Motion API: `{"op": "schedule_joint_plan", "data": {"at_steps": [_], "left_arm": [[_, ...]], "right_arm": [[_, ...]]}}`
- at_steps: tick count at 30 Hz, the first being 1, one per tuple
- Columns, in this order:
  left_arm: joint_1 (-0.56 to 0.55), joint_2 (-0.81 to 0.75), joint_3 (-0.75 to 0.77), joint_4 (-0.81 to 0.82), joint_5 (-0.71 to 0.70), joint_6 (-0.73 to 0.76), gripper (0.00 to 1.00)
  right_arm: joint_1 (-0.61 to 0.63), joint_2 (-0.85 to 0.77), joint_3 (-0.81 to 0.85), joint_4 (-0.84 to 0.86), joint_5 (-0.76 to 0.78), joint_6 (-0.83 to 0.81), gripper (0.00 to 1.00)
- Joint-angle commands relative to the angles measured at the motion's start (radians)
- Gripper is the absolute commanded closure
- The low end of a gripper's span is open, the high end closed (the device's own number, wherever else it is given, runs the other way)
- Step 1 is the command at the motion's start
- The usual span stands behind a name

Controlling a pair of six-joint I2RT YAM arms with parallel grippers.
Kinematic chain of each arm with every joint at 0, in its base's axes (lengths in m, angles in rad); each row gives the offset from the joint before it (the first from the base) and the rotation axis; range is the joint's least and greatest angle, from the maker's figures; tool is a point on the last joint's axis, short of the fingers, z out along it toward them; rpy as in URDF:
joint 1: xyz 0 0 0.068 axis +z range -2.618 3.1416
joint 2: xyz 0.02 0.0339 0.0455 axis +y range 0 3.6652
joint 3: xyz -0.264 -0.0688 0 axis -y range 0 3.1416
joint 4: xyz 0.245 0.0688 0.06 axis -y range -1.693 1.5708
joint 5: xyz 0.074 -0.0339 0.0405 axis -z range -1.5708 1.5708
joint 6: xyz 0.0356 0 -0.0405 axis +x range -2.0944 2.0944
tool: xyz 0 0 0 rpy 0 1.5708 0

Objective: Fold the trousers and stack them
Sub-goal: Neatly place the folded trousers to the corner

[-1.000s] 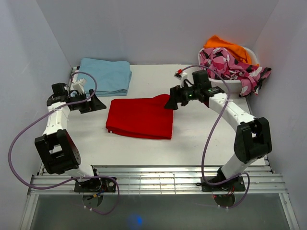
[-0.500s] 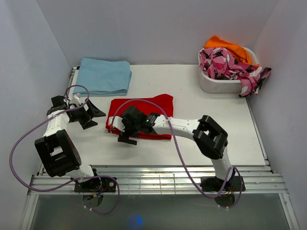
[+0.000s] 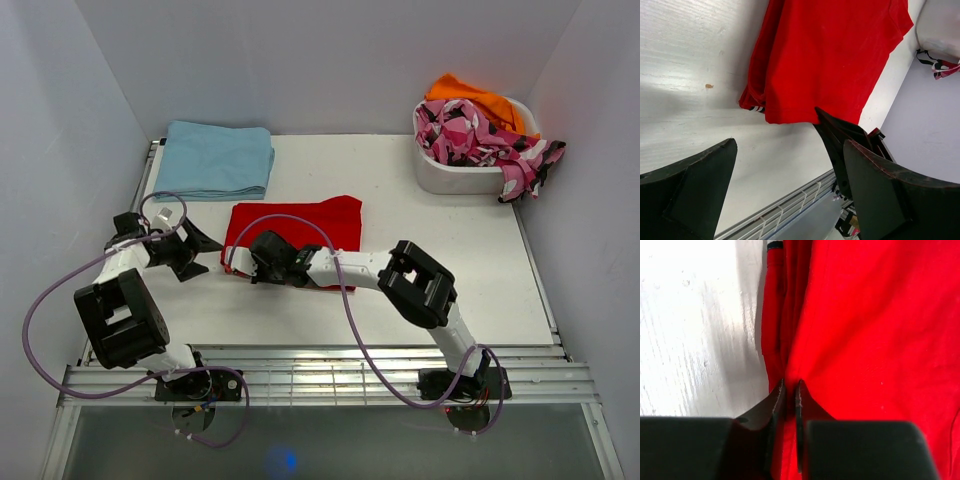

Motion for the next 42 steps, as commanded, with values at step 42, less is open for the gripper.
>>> {"op": "schedule_joint_plan", "data": {"at_steps": [42], "left_arm": [[-0.228,0.234,-0.118,0.553,-0.028,-0.382,0.34]], "right_arm": [[-0.179,-0.075,0.13,-0.063,-0.609,0.228,0.92]]}}
